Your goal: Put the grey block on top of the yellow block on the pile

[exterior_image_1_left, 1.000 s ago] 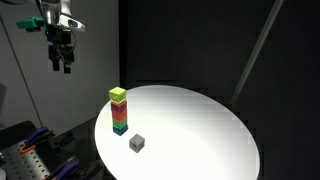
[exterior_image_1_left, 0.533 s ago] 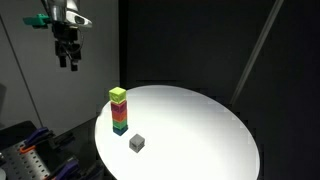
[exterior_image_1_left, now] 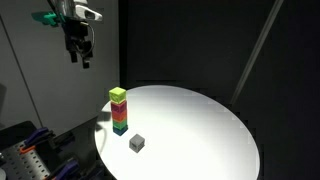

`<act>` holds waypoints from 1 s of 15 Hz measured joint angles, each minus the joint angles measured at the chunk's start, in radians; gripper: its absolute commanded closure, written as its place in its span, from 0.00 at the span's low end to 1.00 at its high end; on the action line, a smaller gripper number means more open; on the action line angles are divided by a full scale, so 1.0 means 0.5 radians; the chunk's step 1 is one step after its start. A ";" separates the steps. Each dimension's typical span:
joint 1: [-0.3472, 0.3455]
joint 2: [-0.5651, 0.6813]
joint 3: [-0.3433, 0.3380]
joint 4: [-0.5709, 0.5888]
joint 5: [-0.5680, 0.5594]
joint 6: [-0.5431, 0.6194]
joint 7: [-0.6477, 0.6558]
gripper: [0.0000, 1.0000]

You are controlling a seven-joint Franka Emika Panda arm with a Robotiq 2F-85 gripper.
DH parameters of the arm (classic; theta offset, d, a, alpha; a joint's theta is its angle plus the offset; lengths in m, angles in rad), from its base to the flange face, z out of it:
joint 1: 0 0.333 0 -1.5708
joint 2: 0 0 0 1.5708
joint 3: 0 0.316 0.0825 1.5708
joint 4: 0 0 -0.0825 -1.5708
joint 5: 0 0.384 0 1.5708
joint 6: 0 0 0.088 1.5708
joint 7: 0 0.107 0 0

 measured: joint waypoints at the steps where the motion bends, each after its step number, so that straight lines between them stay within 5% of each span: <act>1: -0.014 -0.019 -0.031 -0.010 0.004 0.016 -0.031 0.00; 15: -0.293 -0.104 -0.345 -0.154 0.005 0.313 -0.312 0.00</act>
